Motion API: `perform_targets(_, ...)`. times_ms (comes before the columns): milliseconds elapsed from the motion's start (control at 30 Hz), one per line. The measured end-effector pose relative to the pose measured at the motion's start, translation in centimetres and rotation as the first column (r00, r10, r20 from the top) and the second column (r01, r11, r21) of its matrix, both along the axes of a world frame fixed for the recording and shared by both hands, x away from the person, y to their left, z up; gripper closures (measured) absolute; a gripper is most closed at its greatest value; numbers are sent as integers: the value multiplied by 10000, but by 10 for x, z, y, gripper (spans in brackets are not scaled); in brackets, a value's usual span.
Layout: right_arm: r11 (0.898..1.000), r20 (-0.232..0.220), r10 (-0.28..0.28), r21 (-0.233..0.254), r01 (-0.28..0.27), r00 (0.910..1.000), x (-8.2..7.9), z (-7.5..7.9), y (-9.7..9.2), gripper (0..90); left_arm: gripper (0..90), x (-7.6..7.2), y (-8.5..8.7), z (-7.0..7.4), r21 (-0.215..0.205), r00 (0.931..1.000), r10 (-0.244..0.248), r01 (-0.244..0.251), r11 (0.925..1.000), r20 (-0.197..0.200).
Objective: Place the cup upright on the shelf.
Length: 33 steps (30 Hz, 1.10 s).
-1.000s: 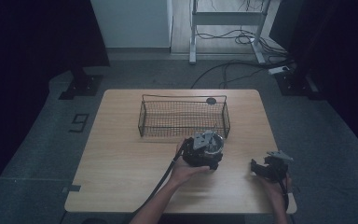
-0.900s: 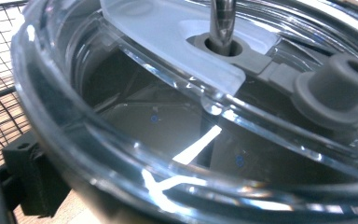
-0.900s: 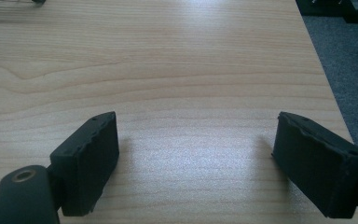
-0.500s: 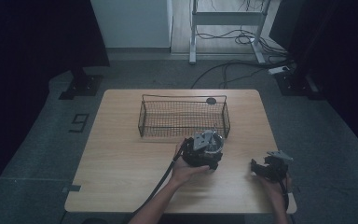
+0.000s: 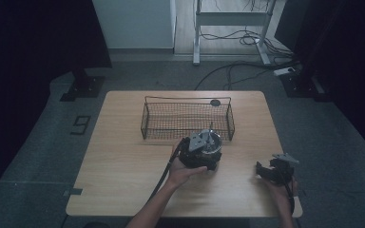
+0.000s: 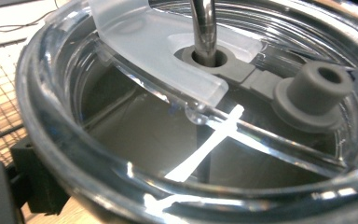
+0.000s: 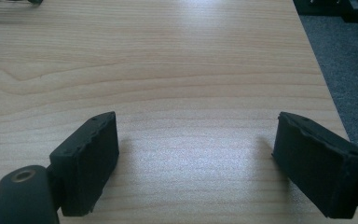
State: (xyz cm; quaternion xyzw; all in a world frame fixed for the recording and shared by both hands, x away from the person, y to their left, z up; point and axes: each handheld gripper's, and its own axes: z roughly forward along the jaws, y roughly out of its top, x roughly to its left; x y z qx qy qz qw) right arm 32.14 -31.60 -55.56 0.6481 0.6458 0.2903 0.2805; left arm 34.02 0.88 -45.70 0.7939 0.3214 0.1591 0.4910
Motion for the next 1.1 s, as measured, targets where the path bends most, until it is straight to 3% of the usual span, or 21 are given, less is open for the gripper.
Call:
perform_targets(467,10000,1,-60,-2,60,10000,0,0,0,139,40,0,25,20,191,9991,264,-271,9995,336)
perform_targets(700,10000,3,-76,9,76,10000,0,0,0,140,40,2,37,29,-27,9989,411,-410,9992,230)
perform_targets(767,10000,12,-86,-12,86,10000,0,0,0,139,40,5,42,34,-345,9991,428,-427,9985,15)
perform_targets(833,10000,11,-85,-8,85,10000,0,0,0,139,40,5,46,37,-478,9993,338,-331,9983,126)
perform_targets(1100,9999,15,-102,-7,102,9999,0,0,0,139,40,5,54,53,-232,9977,457,-446,9987,493)
